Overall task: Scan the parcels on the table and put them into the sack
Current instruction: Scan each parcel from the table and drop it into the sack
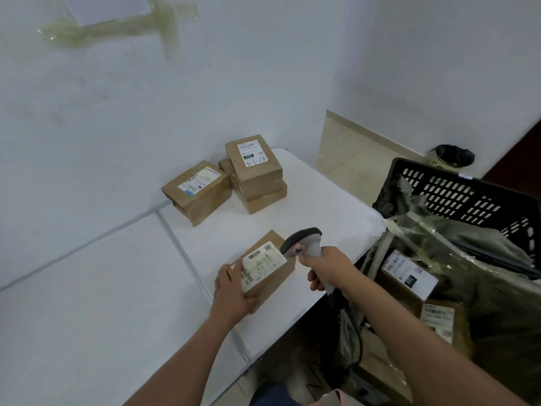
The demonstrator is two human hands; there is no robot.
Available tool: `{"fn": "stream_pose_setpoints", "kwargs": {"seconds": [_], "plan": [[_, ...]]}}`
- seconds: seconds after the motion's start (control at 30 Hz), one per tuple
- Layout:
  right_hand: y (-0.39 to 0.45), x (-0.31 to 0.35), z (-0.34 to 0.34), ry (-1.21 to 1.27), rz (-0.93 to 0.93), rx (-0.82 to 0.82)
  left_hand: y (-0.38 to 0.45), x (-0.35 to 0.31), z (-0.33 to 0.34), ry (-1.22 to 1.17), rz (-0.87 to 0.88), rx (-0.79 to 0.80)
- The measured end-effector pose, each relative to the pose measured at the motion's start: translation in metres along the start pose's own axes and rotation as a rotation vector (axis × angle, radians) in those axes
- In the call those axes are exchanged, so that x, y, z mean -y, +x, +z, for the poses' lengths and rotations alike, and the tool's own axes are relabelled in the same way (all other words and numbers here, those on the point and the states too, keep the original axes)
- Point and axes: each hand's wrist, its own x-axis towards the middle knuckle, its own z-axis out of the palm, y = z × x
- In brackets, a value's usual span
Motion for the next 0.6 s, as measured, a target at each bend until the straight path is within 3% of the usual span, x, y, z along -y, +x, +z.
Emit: {"fn": "stream_pose_setpoints", "kwargs": {"seconds": [0.1,0.23,0.43,0.6], "plan": [[-0.002,-0.032,-0.018,0.123,0.091,-0.061,-0.004,-0.013,-0.002,-0.119,-0.056,-0.022],[-0.008,-0.08,-0.055,0.335,0.156,-0.27,-0.02,-0.046,0.006,-0.317,-0.053,-0.021],[-0.032,-0.152,-0.129,0.598,0.248,-0.558,-0.044,-0.13,0.042,-0.411,0.144,0.085],[-0.054,-0.212,-0.17,0.656,0.364,-0.709,-0.061,-0.204,0.084,-0.389,0.264,0.237]]}}
